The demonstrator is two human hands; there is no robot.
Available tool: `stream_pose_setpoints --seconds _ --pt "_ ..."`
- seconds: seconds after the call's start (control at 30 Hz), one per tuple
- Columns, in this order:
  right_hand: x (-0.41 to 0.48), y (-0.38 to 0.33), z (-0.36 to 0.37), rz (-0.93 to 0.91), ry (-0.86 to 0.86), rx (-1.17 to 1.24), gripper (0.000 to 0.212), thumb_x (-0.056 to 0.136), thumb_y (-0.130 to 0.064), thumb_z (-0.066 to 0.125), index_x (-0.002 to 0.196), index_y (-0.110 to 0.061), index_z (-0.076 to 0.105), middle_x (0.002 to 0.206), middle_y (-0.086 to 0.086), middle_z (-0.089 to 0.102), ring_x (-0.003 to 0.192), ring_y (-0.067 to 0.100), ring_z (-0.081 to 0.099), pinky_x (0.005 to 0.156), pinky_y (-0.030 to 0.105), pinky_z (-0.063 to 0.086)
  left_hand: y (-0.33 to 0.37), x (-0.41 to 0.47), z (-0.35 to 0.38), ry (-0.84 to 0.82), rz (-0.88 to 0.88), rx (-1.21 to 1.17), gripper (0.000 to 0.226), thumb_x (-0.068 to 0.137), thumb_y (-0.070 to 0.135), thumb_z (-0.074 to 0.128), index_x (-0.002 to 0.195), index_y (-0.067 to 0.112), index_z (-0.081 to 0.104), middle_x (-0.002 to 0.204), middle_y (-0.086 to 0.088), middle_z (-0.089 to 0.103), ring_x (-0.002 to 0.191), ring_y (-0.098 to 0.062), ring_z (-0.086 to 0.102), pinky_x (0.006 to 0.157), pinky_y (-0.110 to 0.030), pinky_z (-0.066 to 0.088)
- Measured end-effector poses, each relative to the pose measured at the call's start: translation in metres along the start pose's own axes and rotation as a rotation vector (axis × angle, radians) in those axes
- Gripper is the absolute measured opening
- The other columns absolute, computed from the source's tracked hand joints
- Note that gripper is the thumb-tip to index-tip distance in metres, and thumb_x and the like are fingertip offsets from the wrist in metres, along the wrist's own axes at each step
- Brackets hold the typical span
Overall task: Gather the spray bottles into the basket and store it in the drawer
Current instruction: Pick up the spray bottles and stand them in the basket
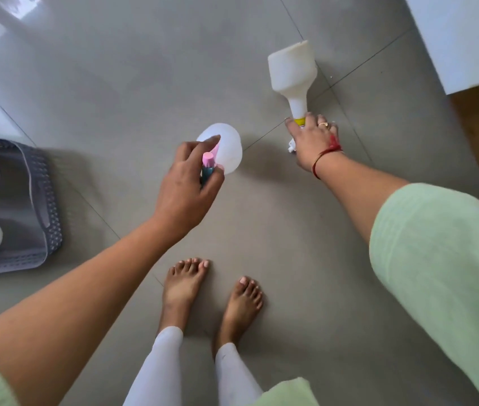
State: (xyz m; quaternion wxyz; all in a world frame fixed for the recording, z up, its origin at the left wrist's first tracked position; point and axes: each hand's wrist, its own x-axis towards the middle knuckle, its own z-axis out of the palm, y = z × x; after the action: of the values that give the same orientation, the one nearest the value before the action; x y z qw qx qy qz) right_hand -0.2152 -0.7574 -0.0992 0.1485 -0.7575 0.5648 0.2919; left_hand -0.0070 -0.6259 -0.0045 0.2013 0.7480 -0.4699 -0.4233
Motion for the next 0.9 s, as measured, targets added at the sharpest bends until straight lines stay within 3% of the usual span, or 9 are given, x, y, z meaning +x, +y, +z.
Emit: stream_pose_setpoints --seconds 0.1,0.2,0.27,0.37,0.53,0.63,0.8,0.9 --pt "0.015 0.002 0.014 0.072 -0.097 -0.012 0.054 0.093 -0.023 0.052 0.142 -0.025 0.031 0.136 0.022 0.039 0.13 0.041 0.035 0.11 0.057 0.024 -0.01 -0.001 0.007 -0.004 0.043 -0.024 0.032 0.094 0.023 0.053 0.126 0.022 0.055 0.121 -0.001 0.051 0.073 -0.024 0.061 0.073 -0.04 0.054" --pt "0.022 0.001 0.036 0.131 -0.137 0.04 0.052 0.094 -0.022 0.049 0.141 -0.024 0.029 0.14 0.025 0.033 0.131 0.042 0.034 0.105 0.054 0.032 -0.017 -0.004 0.014 0.005 0.056 -0.026 0.028 0.093 0.022 0.053 0.121 0.02 0.057 0.118 -0.002 0.054 0.079 -0.02 0.059 0.07 -0.03 0.048" --pt "0.023 -0.001 0.044 0.154 -0.067 0.092 0.049 0.093 -0.017 0.051 0.138 -0.02 0.032 0.139 0.026 0.032 0.13 0.042 0.033 0.101 0.051 0.035 -0.022 -0.006 0.017 0.009 0.051 -0.027 0.028 0.093 0.021 0.053 0.121 0.02 0.056 0.116 -0.001 0.055 0.084 -0.017 0.056 0.07 -0.026 0.044" --pt "0.018 -0.007 0.046 0.145 0.036 0.06 0.04 0.09 -0.015 0.053 0.129 -0.014 0.043 0.131 0.024 0.042 0.125 0.04 0.039 0.099 0.046 0.035 -0.029 -0.012 0.018 -0.002 0.043 -0.038 0.027 0.094 0.021 0.052 0.12 0.021 0.056 0.113 0.0 0.054 0.077 -0.02 0.058 0.068 -0.03 0.048" --pt "-0.012 -0.021 0.044 0.121 0.106 0.021 0.028 0.09 -0.009 0.046 0.115 -0.017 0.053 0.117 0.02 0.055 0.113 0.035 0.048 0.095 0.043 0.032 -0.033 -0.028 0.014 -0.003 0.001 -0.027 0.025 0.095 0.025 0.052 0.119 0.023 0.055 0.111 0.0 0.054 0.072 -0.025 0.06 0.069 -0.034 0.05" --pt "-0.034 -0.031 0.03 0.122 0.184 0.049 0.026 0.088 -0.007 0.049 0.113 -0.017 0.051 0.112 0.018 0.057 0.107 0.034 0.051 0.089 0.042 0.034 -0.027 -0.039 0.004 -0.004 -0.016 0.028 0.026 0.095 0.026 0.051 0.121 0.023 0.055 0.113 -0.001 0.054 0.082 -0.023 0.058 0.069 -0.031 0.047" --pt "-0.068 -0.048 -0.025 0.041 0.222 0.092 0.032 0.093 -0.005 0.04 0.122 -0.014 0.048 0.117 0.02 0.051 0.109 0.037 0.05 0.078 0.04 0.039 -0.009 -0.056 -0.027 -0.002 -0.046 0.077 0.027 0.096 0.029 0.046 0.122 0.022 0.051 0.112 -0.006 0.053 0.087 -0.034 0.058 0.072 -0.041 0.051" --pt "-0.085 -0.068 -0.062 0.031 0.191 0.168 0.034 0.094 -0.008 0.041 0.126 -0.018 0.048 0.12 0.018 0.051 0.111 0.038 0.049 0.082 0.04 0.041 -0.001 -0.066 -0.051 0.029 -0.072 0.115 0.028 0.097 0.03 0.044 0.123 0.02 0.049 0.115 -0.008 0.052 0.087 -0.037 0.058 0.07 -0.04 0.05"
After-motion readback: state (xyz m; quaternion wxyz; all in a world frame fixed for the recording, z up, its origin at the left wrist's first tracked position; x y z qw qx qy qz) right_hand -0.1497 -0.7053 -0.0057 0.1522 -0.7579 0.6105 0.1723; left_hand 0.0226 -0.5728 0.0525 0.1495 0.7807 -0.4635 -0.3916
